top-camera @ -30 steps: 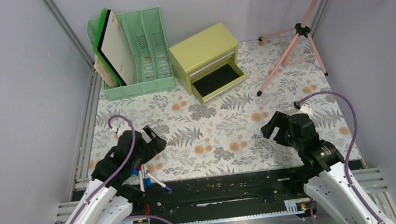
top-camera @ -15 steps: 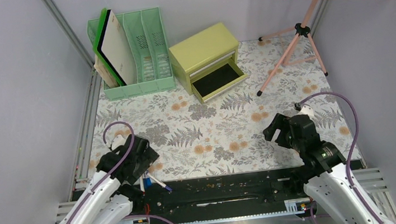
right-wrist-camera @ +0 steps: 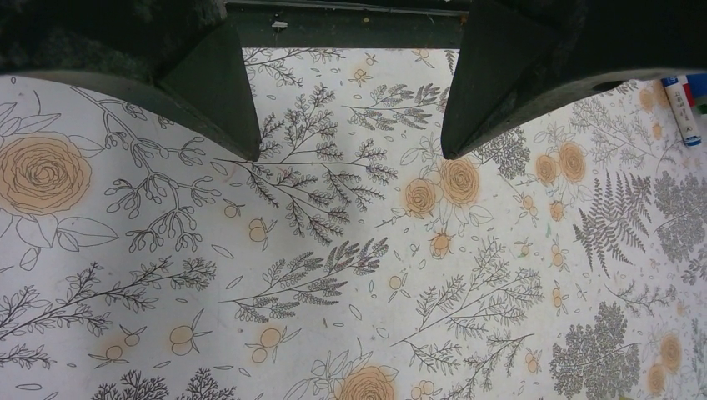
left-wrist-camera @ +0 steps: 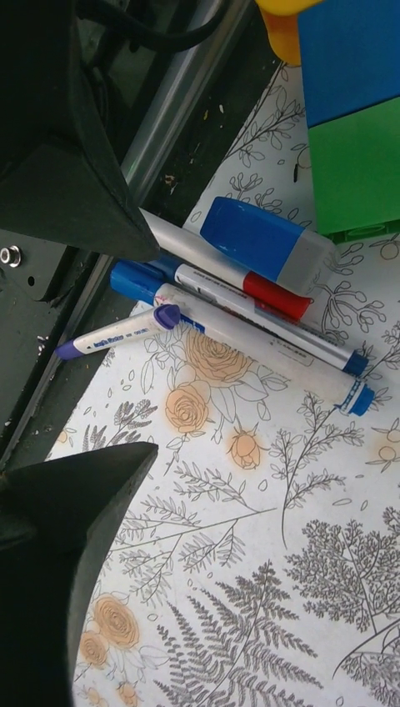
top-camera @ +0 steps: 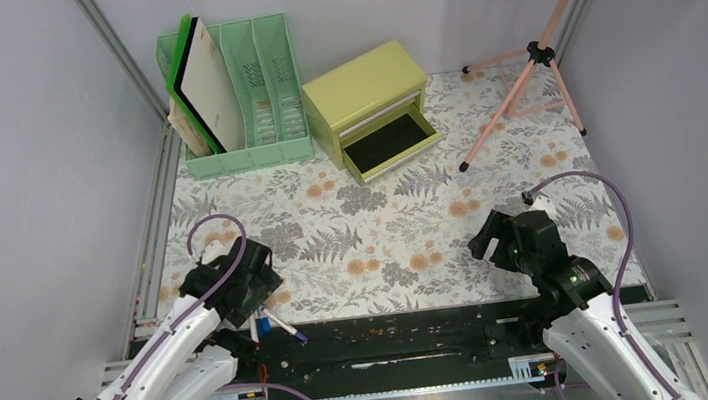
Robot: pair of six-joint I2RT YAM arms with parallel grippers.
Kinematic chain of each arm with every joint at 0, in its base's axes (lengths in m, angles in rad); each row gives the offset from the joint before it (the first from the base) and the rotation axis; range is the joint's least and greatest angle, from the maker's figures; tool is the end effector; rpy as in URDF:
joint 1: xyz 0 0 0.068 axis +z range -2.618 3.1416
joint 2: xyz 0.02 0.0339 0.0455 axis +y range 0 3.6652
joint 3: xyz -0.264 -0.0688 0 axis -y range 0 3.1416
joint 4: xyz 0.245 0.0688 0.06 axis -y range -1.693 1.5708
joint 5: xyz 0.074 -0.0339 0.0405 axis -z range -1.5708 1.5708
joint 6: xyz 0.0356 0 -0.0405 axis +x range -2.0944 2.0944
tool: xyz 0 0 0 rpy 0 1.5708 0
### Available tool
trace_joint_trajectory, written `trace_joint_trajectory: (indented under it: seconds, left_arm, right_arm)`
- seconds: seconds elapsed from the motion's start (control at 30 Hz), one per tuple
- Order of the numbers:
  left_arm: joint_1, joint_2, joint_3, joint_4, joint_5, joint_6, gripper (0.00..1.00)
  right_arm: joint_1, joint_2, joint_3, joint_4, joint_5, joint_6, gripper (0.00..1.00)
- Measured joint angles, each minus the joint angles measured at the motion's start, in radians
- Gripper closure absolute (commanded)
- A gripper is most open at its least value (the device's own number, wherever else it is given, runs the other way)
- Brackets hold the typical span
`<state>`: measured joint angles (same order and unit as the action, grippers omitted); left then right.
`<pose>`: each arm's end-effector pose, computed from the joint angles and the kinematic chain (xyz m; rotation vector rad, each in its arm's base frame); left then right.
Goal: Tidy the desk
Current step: Pick up the stationery from the corner of the board.
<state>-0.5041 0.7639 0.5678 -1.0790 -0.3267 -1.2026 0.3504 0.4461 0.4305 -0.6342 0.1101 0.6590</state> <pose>0.1042 -0.0445 0.2042 -0.9876 2.5178 -0.0104 0.1092 0.0357 0.2174 0.4066 2.2138 0.4312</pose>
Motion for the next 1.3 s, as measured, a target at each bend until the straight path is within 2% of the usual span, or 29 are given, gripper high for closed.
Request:
trace_joint_trajectory:
  seconds: [0.33, 0.5, 0.77, 0.93, 1.3]
  left_arm:
    - [0.000, 0.102, 0.000, 0.005, -0.076, 0.002, 0.25]
    - [0.000, 0.154, 0.000, 0.010, -0.090, 0.011, 0.33]
    - [-0.009, 0.134, 0.000, 0.045, -0.072, 0.047, 0.48]
    - [-0.057, 0.129, 0.000, 0.048, -0.046, 0.051, 0.48]
    - [-0.140, 0.220, 0.000, 0.035, -0.028, -0.003, 0.46]
  right_arm:
    - [0.000, -0.008, 0.000, 0.013, 0.000, 0.000, 0.11]
    - [0.000, -0.005, 0.000, 0.016, 0.000, -0.001, 0.11]
    - [0.000, 0.019, 0.000, 0.019, 0.000, -0.007, 0.11]
    - [0.000, 0.019, 0.000, 0.019, -0.006, -0.007, 0.10]
    - [0.000, 0.037, 0.000, 0.019, -0.026, -0.007, 0.09]
